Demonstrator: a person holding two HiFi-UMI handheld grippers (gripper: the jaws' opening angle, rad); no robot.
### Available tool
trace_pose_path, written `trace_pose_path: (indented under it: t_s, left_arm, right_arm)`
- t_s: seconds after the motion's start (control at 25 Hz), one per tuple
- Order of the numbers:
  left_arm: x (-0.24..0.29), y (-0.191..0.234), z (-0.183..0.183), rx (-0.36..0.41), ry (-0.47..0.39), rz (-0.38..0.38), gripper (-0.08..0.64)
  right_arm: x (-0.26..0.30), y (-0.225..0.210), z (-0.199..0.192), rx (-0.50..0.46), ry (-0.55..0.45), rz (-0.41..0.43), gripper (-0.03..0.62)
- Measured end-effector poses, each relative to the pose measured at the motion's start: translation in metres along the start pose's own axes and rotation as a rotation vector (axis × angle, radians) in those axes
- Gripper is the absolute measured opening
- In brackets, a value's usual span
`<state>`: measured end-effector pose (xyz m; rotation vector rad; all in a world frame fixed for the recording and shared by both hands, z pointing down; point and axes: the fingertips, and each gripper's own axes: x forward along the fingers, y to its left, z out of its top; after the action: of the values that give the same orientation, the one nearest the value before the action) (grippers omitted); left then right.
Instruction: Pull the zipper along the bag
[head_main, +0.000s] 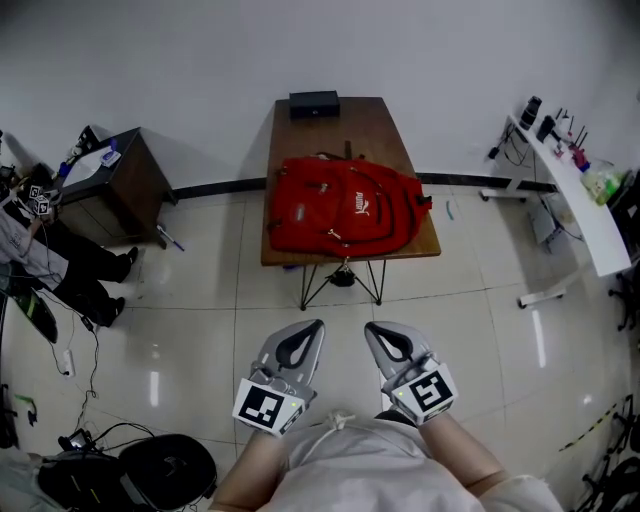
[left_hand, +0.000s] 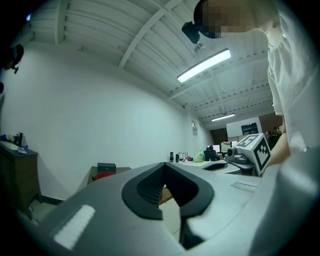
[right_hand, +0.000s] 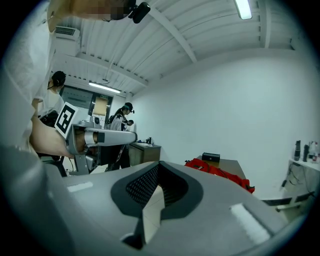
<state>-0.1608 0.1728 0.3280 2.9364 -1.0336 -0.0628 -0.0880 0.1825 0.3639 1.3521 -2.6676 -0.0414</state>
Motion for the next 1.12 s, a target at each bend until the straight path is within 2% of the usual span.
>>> trace_pose_path:
  t_s: [0.44, 1.12]
  left_arm:
    - [-0.001, -0.01, -0.005, 0.008, -0.001, 0.004, 0.008]
    - [-0.006, -0.02, -0.009, 0.005, 0.006, -0.023, 0.008]
  right_arm:
    - [-0.011, 0.004, -0.004, -0.028, 0.002, 0.015, 0.005]
    - [-0.02, 0.009, -0.009, -0.028, 0.017, -0.018, 0.005]
